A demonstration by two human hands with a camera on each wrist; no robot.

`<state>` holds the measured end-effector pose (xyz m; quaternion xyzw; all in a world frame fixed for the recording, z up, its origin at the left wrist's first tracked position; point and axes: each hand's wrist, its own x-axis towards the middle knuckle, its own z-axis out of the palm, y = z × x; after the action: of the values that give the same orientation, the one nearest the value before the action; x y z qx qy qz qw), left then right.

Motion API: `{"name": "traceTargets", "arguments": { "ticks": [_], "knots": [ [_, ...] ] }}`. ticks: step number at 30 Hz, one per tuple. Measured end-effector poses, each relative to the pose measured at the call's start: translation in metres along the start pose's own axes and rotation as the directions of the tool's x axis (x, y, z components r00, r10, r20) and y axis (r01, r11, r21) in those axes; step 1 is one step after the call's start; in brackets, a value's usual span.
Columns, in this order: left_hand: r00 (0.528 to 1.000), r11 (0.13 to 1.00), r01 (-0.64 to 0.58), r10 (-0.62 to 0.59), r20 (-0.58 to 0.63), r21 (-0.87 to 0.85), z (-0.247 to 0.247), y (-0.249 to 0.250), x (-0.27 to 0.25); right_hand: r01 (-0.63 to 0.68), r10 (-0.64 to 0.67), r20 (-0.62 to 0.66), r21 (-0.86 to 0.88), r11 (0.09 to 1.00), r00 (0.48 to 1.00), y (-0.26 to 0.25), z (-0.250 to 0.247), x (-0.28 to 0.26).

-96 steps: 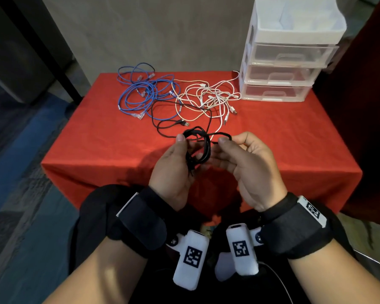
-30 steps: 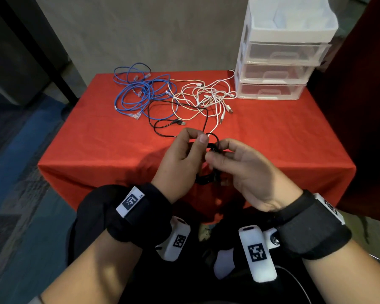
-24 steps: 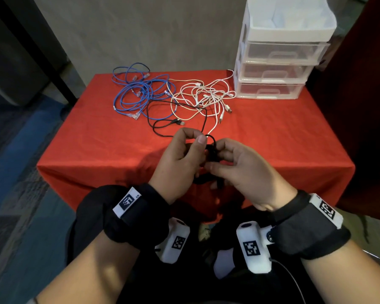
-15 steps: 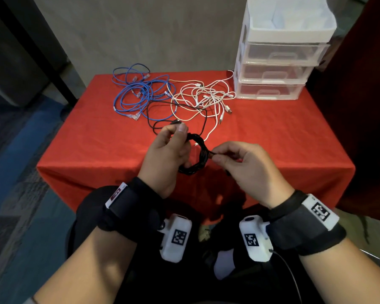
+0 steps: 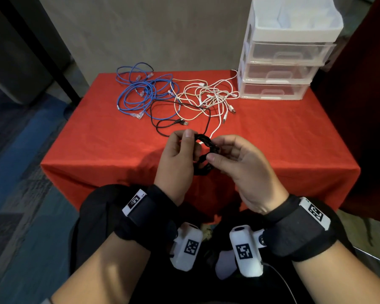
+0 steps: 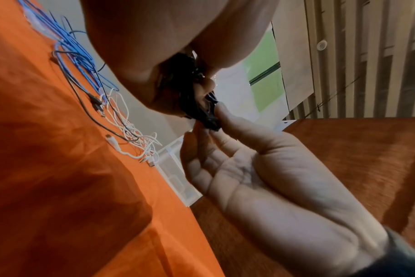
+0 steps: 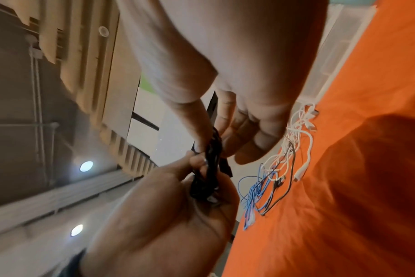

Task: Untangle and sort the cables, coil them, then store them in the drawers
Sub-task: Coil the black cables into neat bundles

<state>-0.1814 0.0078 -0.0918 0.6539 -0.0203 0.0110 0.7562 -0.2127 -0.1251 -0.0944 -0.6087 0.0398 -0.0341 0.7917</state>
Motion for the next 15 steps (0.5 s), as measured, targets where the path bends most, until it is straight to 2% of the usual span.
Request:
{"name": "traceTargets", "arguments": {
  "ticks": [3,6,10,15],
  "knots": [
    [0.994,0.986,-0.106,0.108,-0.003,0.132,-0.003,-0.001,0.001,-0.077,0.079,-0.019,0.082,0.994,0.997,-0.001,-0.003,0.001],
    [0.986,0.964,-0.169,0.167,0.030,0.206,-0.007,-0.004,0.003,-0.071,0.077,-0.034,0.137,0.988,0.996,-0.004,-0.004,0.000],
    [0.988,0.967,-0.143,0.128,0.083,0.211,-0.010,-0.004,0.005,-0.087,0.087,0.004,0.092,0.992,0.996,-0.003,-0.002,-0.002],
    [0.994,0.989,-0.072,0.061,0.087,0.132,-0.009,-0.001,0.005,-0.212,0.223,0.114,-0.102,0.972,0.968,-0.007,-0.006,-0.002]
  ]
}}
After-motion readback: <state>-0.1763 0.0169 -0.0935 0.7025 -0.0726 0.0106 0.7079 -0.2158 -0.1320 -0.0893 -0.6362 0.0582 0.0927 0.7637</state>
